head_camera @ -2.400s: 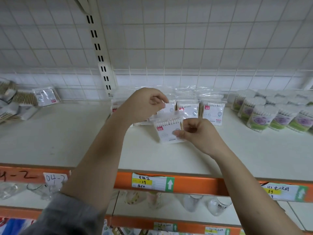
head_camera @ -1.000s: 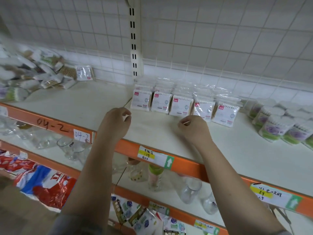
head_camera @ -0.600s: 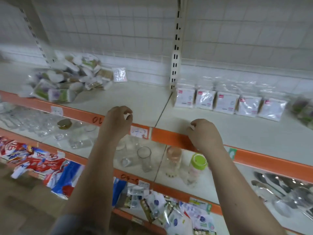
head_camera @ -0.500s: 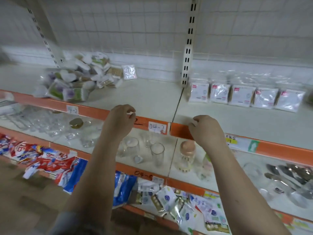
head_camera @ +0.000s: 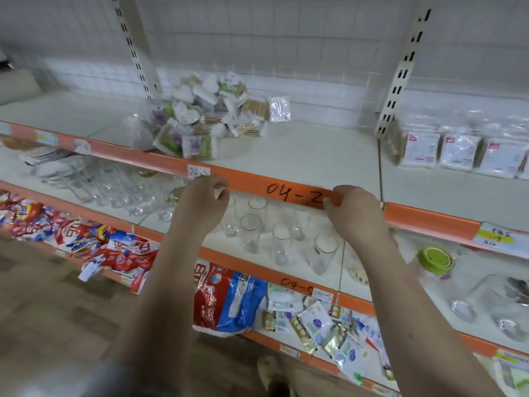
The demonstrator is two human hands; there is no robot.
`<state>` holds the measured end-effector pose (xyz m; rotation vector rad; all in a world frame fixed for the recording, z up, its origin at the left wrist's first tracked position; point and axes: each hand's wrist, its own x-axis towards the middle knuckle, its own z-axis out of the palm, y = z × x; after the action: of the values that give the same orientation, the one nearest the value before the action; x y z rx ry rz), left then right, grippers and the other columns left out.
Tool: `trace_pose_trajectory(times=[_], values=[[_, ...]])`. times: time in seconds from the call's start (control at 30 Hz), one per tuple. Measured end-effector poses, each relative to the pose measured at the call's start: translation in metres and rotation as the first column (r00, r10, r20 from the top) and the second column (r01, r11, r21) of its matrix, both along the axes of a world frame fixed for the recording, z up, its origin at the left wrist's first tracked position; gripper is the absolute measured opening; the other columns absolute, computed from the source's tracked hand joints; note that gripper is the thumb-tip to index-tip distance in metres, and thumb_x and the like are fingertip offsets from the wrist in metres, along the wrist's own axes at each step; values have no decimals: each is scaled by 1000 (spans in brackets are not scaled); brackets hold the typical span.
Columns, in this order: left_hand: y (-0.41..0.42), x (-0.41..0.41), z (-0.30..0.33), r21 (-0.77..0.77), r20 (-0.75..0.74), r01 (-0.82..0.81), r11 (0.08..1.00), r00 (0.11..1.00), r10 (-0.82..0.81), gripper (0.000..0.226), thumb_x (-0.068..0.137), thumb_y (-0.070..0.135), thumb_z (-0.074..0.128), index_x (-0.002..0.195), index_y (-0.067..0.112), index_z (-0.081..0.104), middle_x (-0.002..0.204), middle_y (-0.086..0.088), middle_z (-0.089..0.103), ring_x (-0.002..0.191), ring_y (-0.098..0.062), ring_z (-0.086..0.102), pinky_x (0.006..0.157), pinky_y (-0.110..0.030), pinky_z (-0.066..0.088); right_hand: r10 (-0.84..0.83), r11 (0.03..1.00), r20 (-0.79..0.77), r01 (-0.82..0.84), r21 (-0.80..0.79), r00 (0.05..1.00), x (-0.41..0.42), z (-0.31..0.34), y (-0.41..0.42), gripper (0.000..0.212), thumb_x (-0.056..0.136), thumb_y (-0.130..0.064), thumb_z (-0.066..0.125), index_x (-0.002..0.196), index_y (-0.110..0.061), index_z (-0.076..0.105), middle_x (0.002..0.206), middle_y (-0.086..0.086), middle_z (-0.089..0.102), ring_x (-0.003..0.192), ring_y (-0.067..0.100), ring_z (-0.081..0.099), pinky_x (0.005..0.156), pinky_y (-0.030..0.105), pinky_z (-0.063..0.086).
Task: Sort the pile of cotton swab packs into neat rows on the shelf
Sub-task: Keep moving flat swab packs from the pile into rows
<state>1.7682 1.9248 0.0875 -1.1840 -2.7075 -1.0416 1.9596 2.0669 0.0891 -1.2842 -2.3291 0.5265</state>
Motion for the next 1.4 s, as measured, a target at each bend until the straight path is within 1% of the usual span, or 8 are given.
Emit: trace_pose_trajectory(times=[0.1, 0.33, 0.57, 0.7, 0.9, 1.03, 1.23, 1.4], values=[[-4, -26, 0, -10, 0, -41, 999, 999, 41, 24, 94, 20, 49, 114, 17, 61, 118, 1, 60, 110, -17, 54, 84, -25, 39, 29, 1000, -25, -29, -4, 999, -32, -1, 3, 39, 94, -23, 49, 130, -7, 54, 131, 11, 57, 122, 26, 49, 93, 28, 38], [9, -100, 15, 40, -68, -119, 992, 990, 122, 24, 91, 13, 52, 110, 12, 66, 109, -8, 65, 98, -26, 62, 83, -33, 48, 200, 979, -125, -204, -12, 972, -130, -2, 26, 41, 93, -23, 53, 131, -9, 54, 135, 6, 55, 125, 21, 49, 101, 25, 33], [38, -177, 42, 84, -152, -157, 984, 974, 169, 24, 89, 15, 55, 109, 12, 67, 109, -8, 66, 104, -25, 59, 84, -27, 39, 448, 891, -179, -453, 10, 876, -212, 23, 38, 31, 92, -22, 55, 122, -15, 61, 124, 5, 62, 116, 21, 52, 86, 20, 32], [41, -206, 44, 110, -166, -152, 982, 972, 169, 21, 89, 14, 54, 103, 13, 69, 104, -8, 67, 98, -24, 60, 80, -26, 39, 553, 826, -124, -562, -49, 824, -244, 26, 42, 47, 90, -28, 60, 135, -19, 50, 136, 1, 54, 126, 16, 46, 89, 11, 28], [39, -237, 41, 104, -125, -141, 984, 980, 154, 23, 90, 15, 52, 106, 16, 68, 109, -6, 65, 100, -21, 58, 78, -22, 36, 641, 767, -12, -641, -24, 767, -278, 21, 32, 56, 76, -30, 76, 129, -22, 57, 128, -1, 60, 118, 17, 53, 98, 30, 41], [36, -253, 37, 86, -101, -61, 994, 993, 69, 23, 91, 16, 52, 109, 16, 67, 113, -3, 64, 101, -18, 59, 79, -20, 36, 608, 788, 116, -615, 37, 785, -287, 11, 23, 71, 67, -36, 80, 132, -26, 53, 131, -2, 55, 122, 17, 45, 102, 34, 37], [31, -264, 36, 103, -108, 97, 990, 990, -86, 21, 92, 17, 53, 105, 11, 68, 104, -4, 69, 97, -19, 62, 79, -25, 44, 445, 893, 88, -449, 20, 891, -293, 0, 7, 67, 73, -27, 75, 133, -24, 44, 126, 3, 55, 116, 20, 47, 92, 34, 43], [27, -266, 26, 21, -110, 268, 963, 958, -264, 37, 94, 41, 48, 107, 12, 68, 94, -6, 71, 88, -22, 65, 82, -39, 51, 309, 950, -3, -309, 44, 951, -289, -4, -8, 67, 72, -27, 76, 132, -30, 47, 125, -1, 58, 115, 19, 51, 93, 31, 43]])
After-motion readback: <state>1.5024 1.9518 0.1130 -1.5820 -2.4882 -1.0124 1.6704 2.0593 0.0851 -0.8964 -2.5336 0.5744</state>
